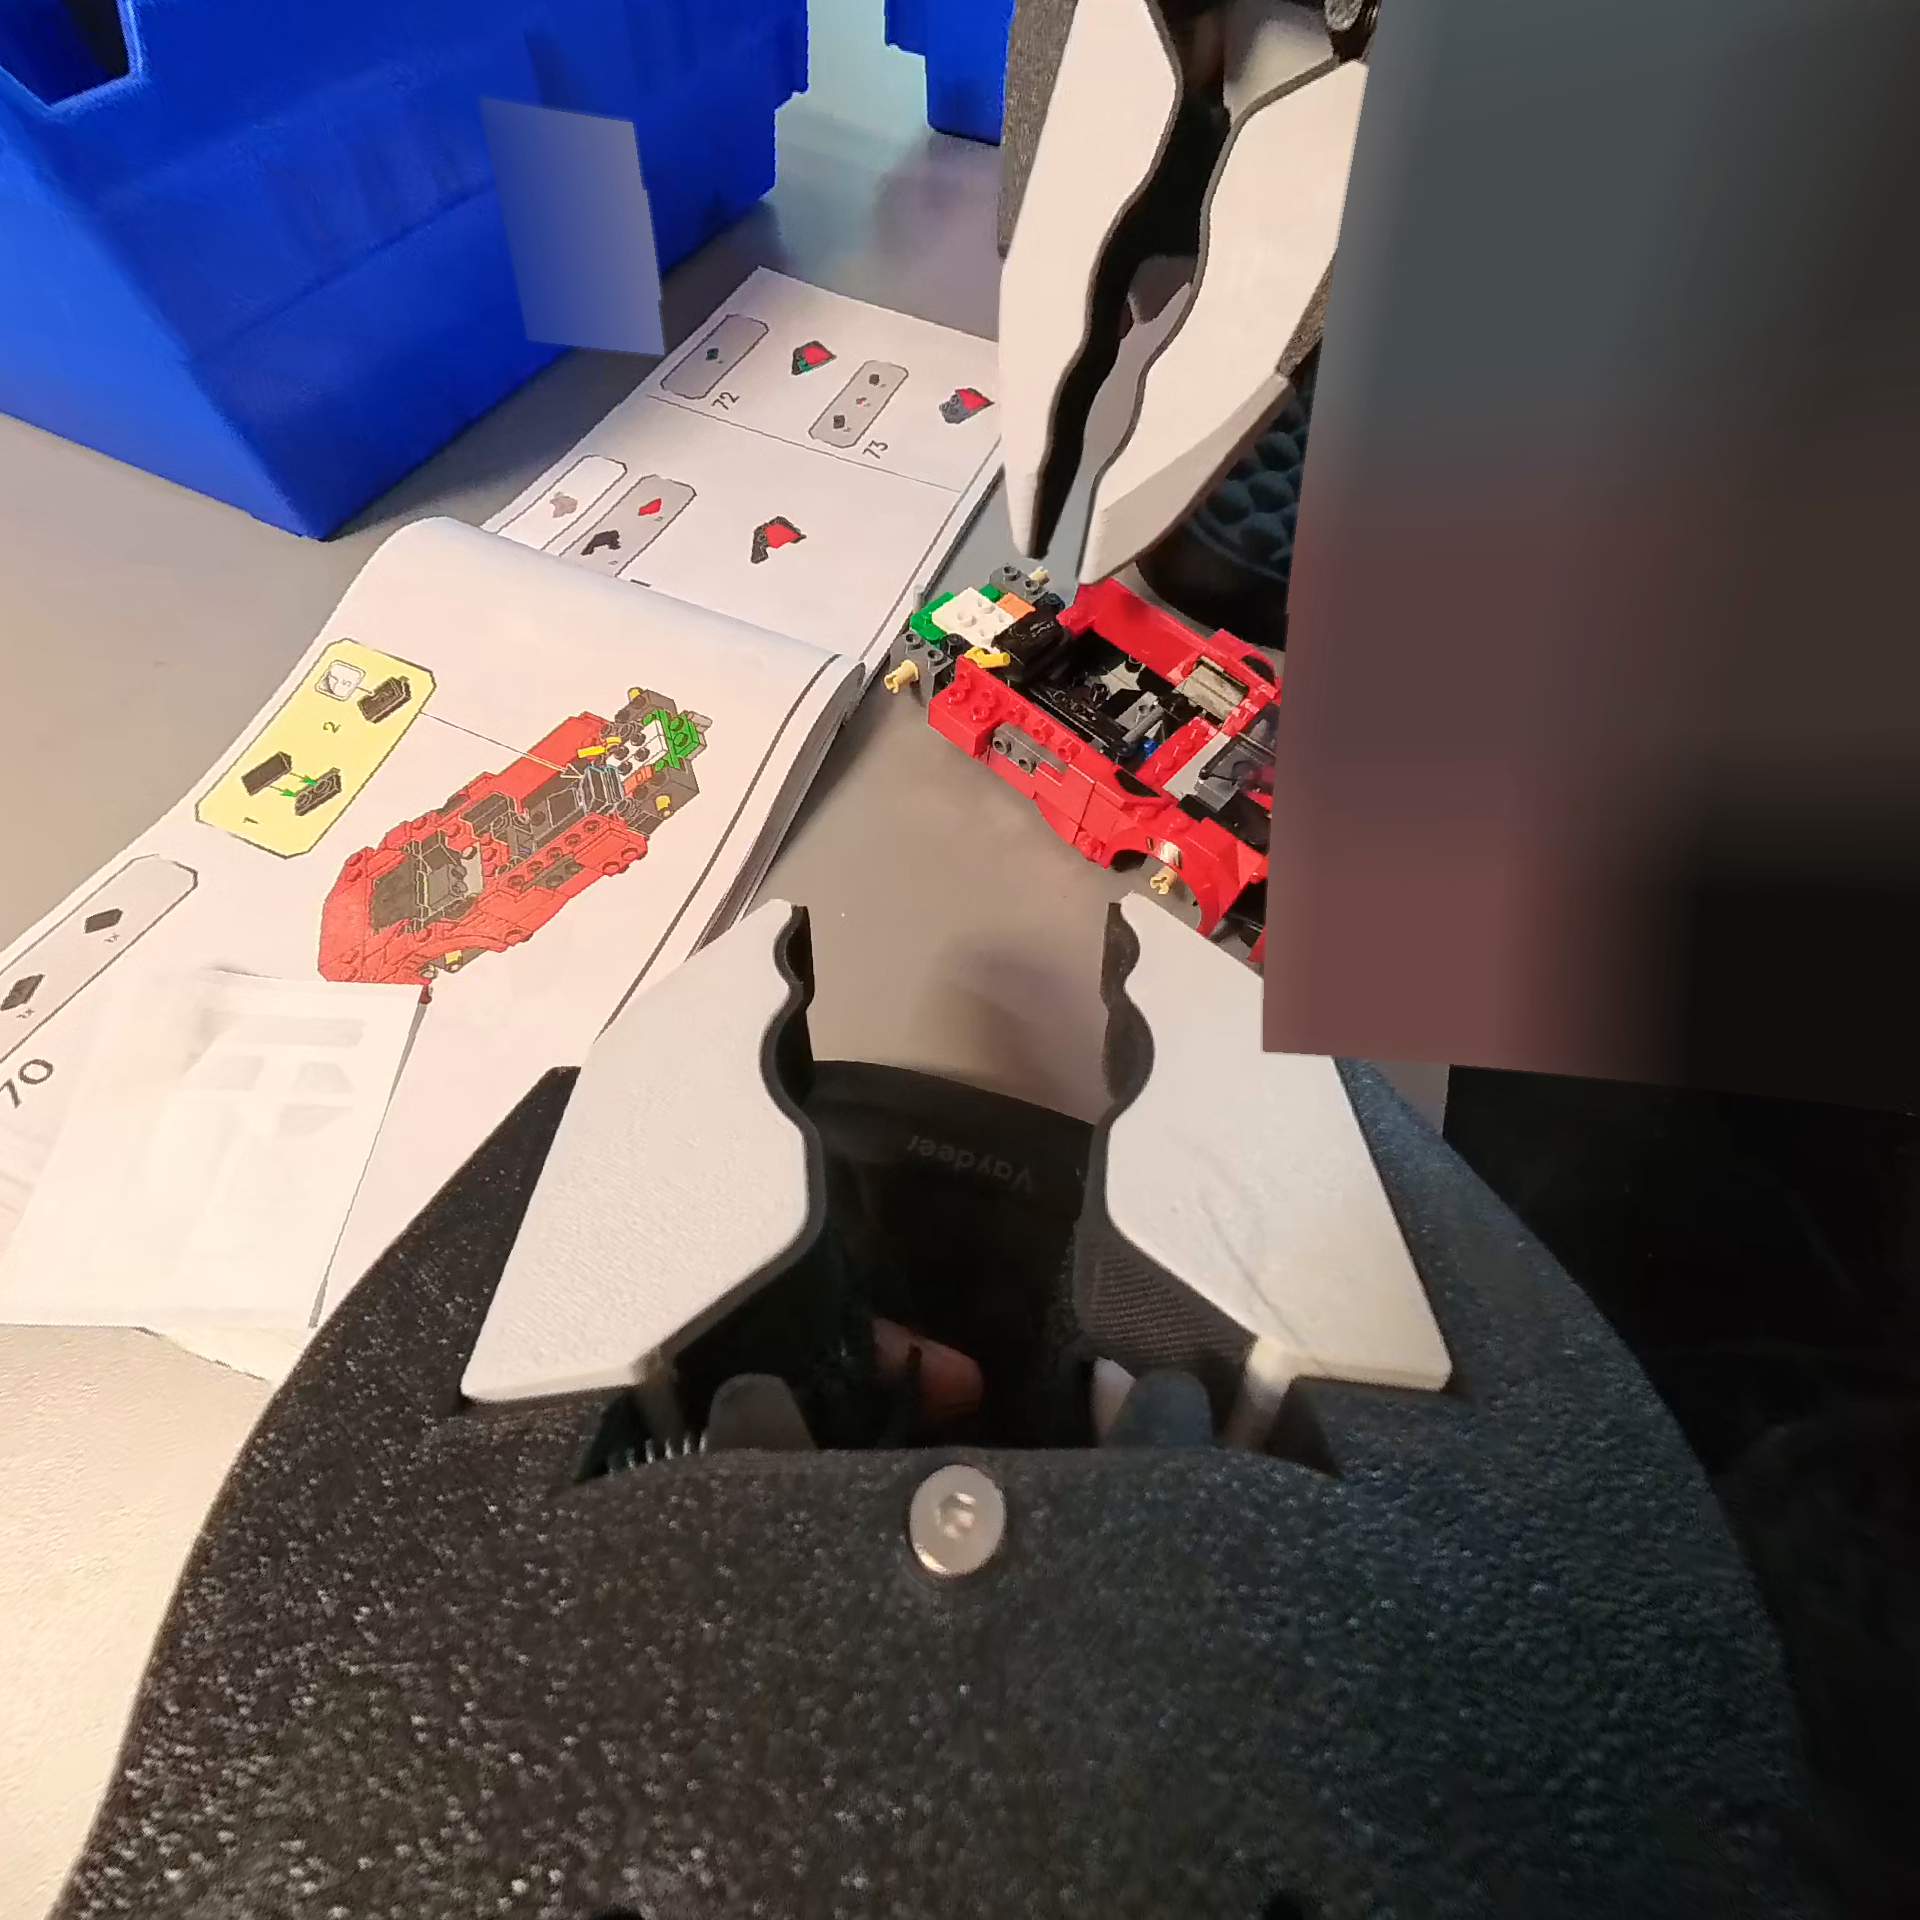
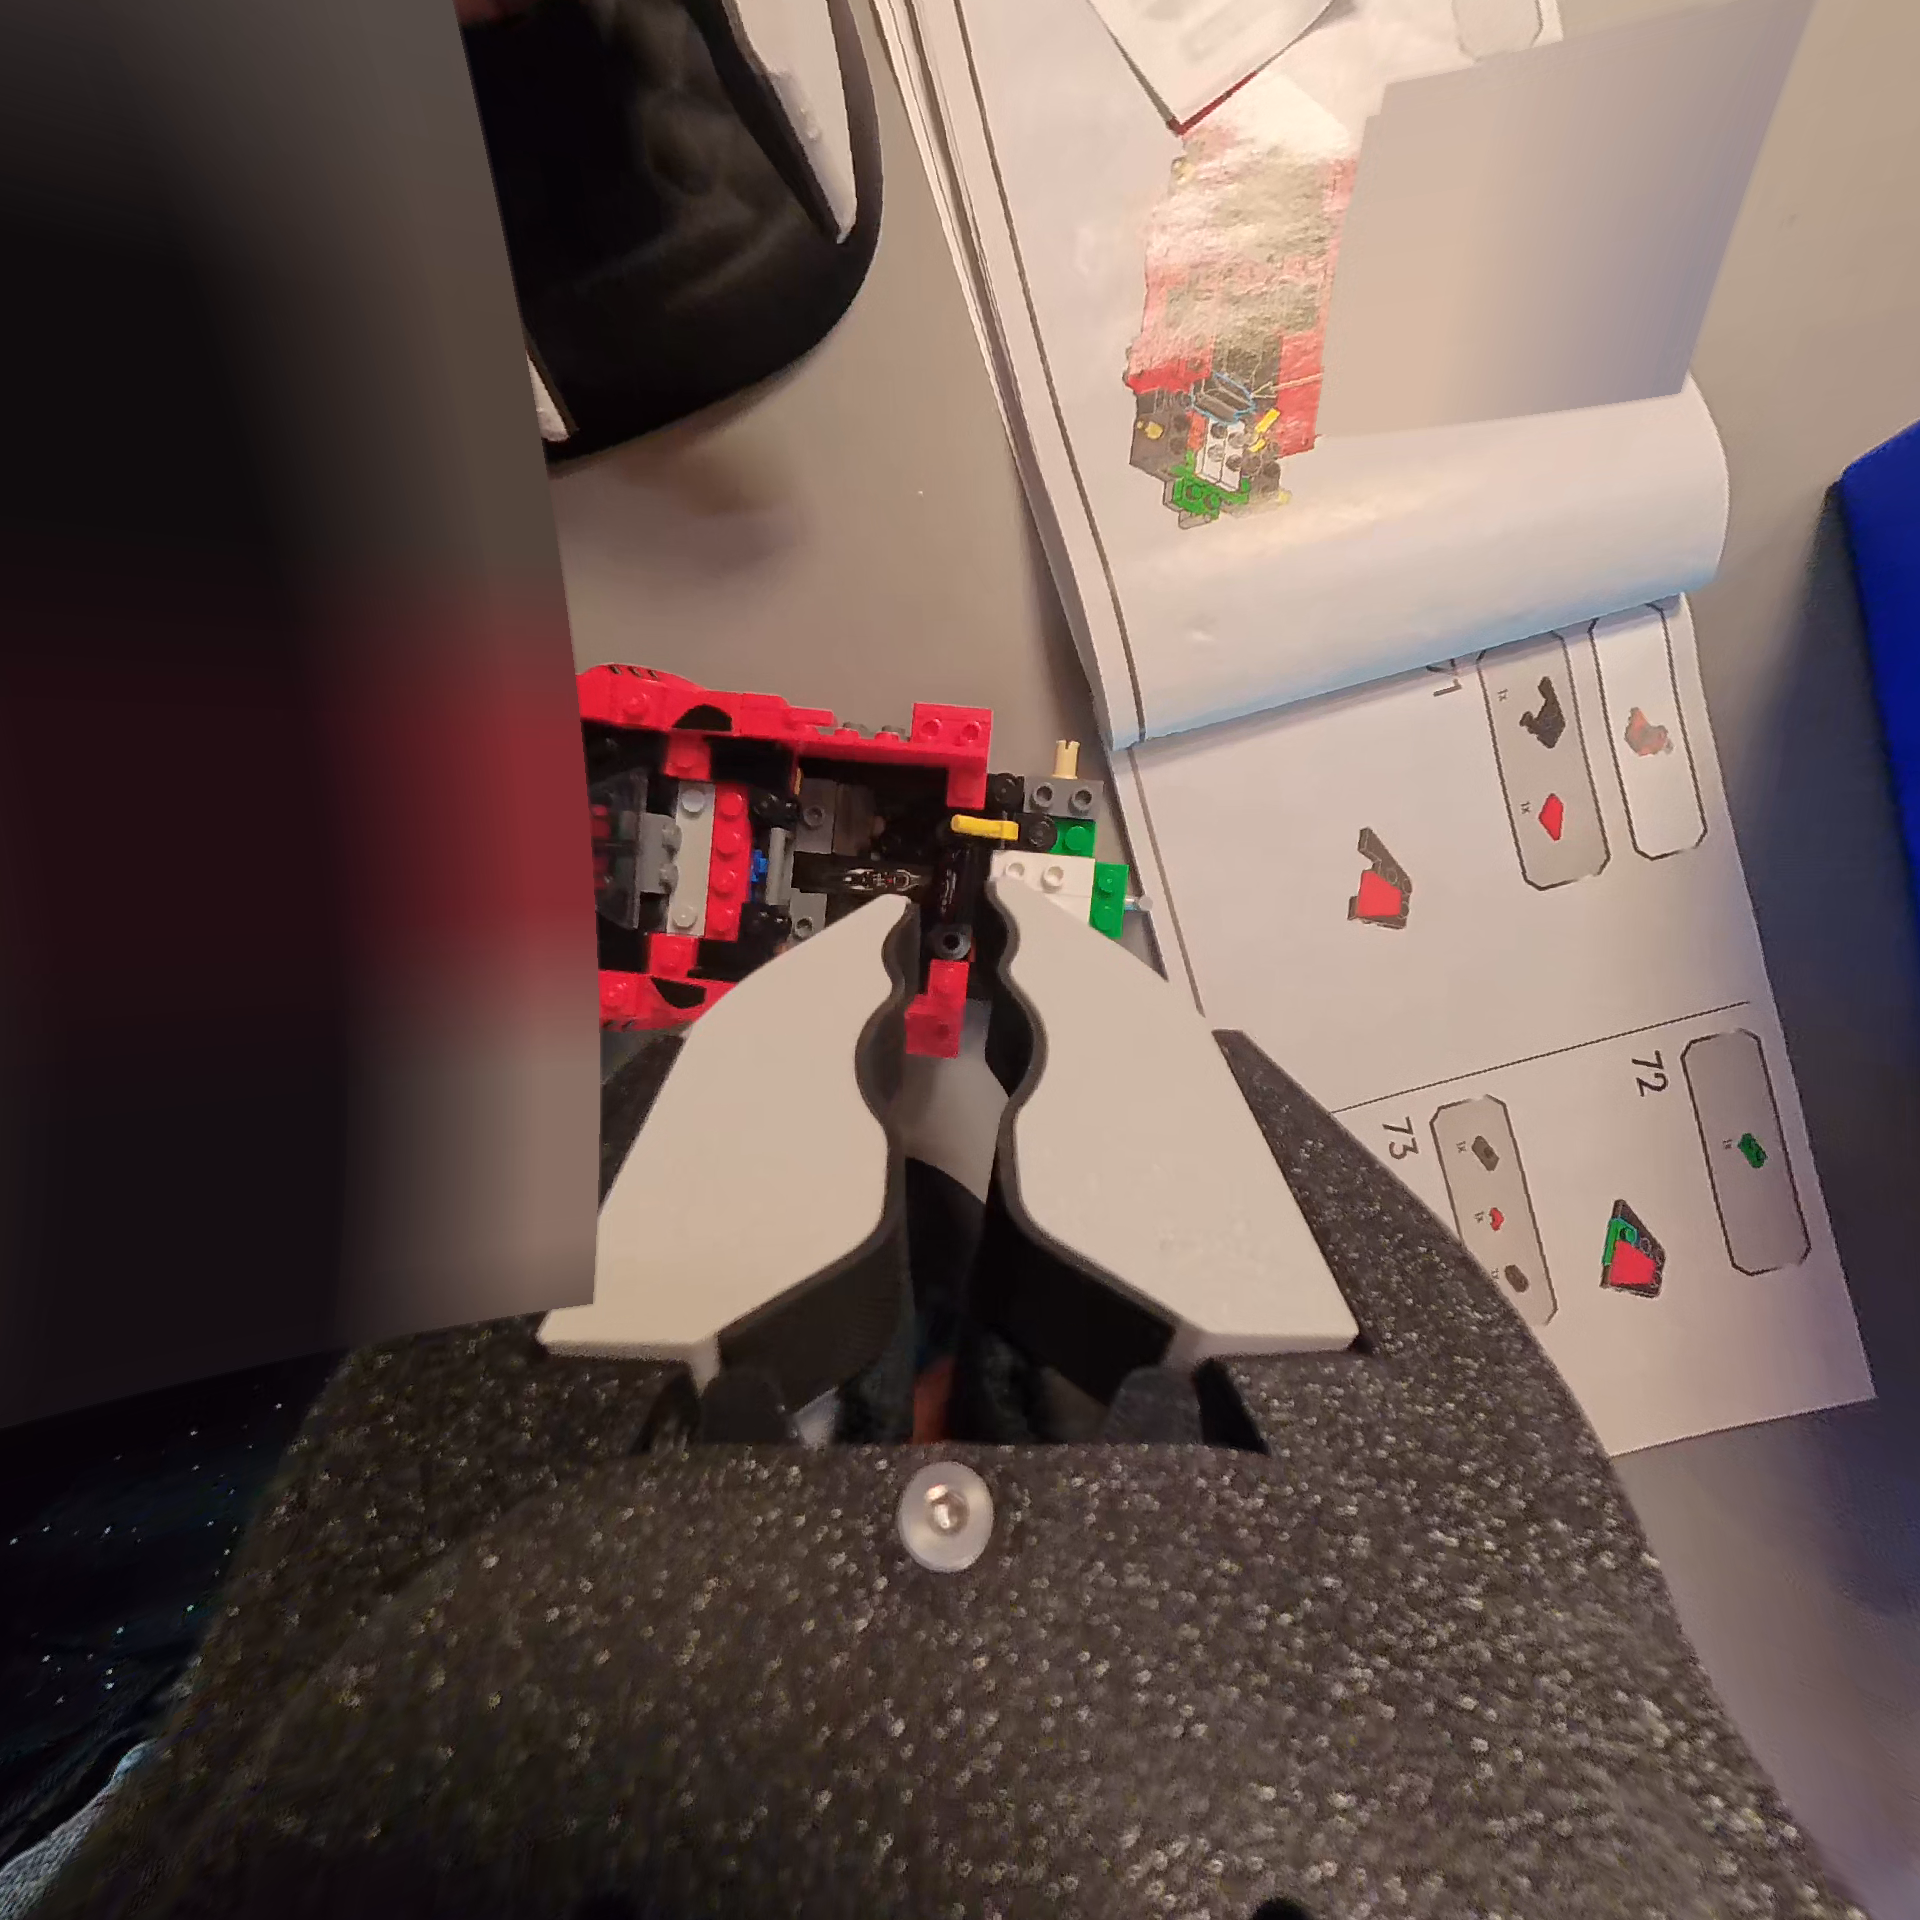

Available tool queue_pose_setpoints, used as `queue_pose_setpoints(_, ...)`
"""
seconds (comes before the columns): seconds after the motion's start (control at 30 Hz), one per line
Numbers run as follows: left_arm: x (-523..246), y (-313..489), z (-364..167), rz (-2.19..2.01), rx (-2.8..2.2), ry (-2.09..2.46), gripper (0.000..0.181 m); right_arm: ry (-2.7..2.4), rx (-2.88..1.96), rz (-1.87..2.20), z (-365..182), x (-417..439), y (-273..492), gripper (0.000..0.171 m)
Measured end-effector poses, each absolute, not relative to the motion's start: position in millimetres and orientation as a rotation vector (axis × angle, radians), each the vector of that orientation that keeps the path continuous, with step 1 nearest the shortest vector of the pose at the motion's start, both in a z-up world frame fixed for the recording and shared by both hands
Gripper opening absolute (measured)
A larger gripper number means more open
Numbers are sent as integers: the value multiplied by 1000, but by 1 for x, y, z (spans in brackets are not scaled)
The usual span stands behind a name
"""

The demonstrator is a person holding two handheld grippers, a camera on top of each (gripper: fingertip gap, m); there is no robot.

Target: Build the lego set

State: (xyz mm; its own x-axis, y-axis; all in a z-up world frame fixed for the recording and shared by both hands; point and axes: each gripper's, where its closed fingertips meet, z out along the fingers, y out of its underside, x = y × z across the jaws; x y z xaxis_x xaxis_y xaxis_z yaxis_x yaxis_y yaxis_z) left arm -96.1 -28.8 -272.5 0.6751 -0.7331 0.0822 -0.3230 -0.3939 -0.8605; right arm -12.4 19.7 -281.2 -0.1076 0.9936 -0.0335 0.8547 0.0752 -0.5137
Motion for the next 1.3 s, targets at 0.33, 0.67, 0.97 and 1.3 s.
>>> queue_pose_setpoints(0.33,-96,-28,-274,-557,-1995,822,53,-2043,-1845,563,-283,-8,20,9)
queue_pose_setpoints(0.67,-96,-29,-275,-568,-1997,822,53,-1999,-1862,578,-282,-2,20,10)
queue_pose_setpoints(0.97,-95,-29,-278,-554,-2015,833,53,-1989,-1820,538,-292,-13,18,10)
queue_pose_setpoints(1.3,-96,-29,-278,-557,-2020,830,53,-1997,-1809,476,-300,-19,20,9)
